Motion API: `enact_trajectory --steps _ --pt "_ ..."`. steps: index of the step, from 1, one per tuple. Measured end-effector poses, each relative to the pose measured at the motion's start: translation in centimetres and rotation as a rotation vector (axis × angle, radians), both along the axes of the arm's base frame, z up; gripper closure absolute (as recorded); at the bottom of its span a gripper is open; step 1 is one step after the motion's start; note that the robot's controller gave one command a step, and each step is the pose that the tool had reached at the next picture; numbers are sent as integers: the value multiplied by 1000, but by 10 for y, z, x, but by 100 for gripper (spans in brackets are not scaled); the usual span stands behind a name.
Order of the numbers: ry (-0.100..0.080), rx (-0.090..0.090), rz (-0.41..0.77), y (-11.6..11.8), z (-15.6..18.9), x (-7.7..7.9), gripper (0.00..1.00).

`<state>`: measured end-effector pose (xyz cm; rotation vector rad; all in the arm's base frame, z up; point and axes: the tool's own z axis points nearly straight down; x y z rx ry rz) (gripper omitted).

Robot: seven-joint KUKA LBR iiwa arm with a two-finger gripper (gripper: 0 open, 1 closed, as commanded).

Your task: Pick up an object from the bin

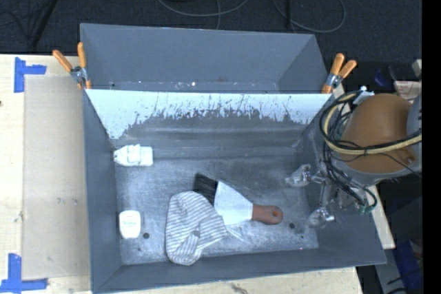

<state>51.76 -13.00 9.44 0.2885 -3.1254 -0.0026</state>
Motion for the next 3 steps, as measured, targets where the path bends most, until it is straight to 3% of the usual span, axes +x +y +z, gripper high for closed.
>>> enact_trajectory --steps 1,2,3 --pt "2 -5 -1 70 -20 -5 100" --pt "2 -5 -1 70 -20 -5 100" --pt "-11 -2 21 73 159 10 100"
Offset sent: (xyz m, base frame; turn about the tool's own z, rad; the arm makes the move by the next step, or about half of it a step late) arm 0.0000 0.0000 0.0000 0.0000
